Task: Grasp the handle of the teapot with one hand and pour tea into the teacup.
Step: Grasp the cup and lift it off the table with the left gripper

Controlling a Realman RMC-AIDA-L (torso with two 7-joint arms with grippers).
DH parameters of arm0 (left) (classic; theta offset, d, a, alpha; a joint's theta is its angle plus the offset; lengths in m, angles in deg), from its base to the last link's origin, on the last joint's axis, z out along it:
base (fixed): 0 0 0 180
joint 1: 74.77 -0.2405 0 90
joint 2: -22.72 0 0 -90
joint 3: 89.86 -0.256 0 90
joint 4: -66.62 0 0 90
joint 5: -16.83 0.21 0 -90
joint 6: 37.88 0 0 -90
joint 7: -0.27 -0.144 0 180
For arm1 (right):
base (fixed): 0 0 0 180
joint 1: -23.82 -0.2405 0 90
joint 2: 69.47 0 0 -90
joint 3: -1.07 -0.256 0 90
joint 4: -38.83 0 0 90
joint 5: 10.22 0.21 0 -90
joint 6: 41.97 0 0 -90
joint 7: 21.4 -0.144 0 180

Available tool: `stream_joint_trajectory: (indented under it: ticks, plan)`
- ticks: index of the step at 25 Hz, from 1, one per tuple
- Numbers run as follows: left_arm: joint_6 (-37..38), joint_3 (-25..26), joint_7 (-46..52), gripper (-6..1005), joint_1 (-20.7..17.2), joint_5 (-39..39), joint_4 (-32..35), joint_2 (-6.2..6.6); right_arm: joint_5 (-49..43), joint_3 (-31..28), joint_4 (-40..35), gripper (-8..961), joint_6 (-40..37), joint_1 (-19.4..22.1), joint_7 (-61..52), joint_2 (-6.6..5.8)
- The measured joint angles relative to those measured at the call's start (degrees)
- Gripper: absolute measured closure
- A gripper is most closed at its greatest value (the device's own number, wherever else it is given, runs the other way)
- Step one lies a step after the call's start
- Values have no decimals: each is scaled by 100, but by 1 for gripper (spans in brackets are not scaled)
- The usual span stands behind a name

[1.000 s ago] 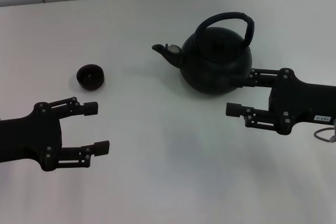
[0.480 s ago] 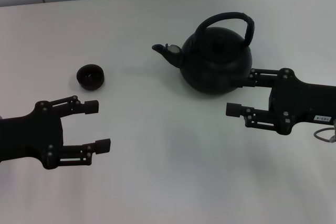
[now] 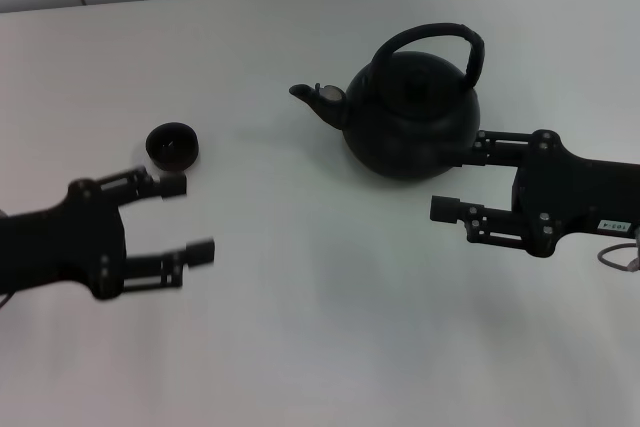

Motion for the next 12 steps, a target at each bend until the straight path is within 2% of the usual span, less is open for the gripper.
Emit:
stream_joint_trajectory:
  ticks: [1, 3, 4, 7, 12]
  plan:
    - [-222, 251, -42, 167, -8, 1, -65, -120, 2, 1, 0, 363, 0, 0, 0, 1]
    - [-651, 404, -246, 168, -15, -141, -340, -197, 33, 0, 41, 363, 4, -6, 36, 6]
    - [-919, 389, -420, 169, 5, -309, -594, -202, 47, -1, 100, 363, 13, -13, 96, 8]
    - [-1073, 384, -531, 171, 20, -435, -741, -205, 50, -2, 144, 363, 22, -20, 134, 8]
    - [-1790, 384, -1216, 175, 44, -1120, -1273, -237, 53, 0, 200, 364, 29, -35, 139, 11]
